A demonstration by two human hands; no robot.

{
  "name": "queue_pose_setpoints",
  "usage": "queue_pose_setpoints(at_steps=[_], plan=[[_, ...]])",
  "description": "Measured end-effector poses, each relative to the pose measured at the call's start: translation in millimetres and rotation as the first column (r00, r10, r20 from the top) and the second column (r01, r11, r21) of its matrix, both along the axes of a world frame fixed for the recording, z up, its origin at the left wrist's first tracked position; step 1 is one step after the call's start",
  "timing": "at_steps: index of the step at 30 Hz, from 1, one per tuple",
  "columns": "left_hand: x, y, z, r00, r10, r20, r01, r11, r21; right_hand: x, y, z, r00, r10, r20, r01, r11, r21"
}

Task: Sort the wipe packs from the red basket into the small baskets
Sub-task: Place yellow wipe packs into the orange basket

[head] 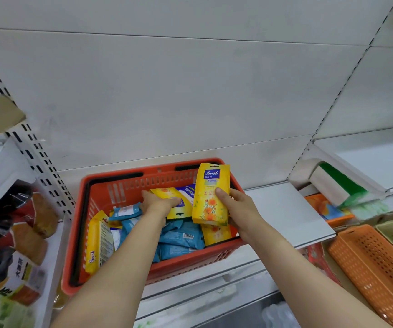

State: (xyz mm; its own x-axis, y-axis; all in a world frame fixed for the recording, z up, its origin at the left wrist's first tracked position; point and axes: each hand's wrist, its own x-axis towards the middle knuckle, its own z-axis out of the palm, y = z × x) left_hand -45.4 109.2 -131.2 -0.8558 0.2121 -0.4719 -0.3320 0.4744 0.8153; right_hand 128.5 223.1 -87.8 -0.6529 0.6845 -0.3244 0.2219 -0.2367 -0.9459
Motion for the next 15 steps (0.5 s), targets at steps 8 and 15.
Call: queue_pose_setpoints(at_steps=[8, 15], plan=[[5.9, -15.1, 34.7, 0.957, 0.046, 0.285, -0.208, 0.796, 0.569, 8.9, -0.2, 8.2, 0.990, -0.100, -0.096, 0.100, 0.995, 0.004], [69.7, -6.3, 54.2, 0.980, -0.141, 0.140, -0.002, 0.696, 0.718, 58.4, 12.8, 14.2, 0.964, -0.224, -0.142, 0.223, 0.975, -0.022]])
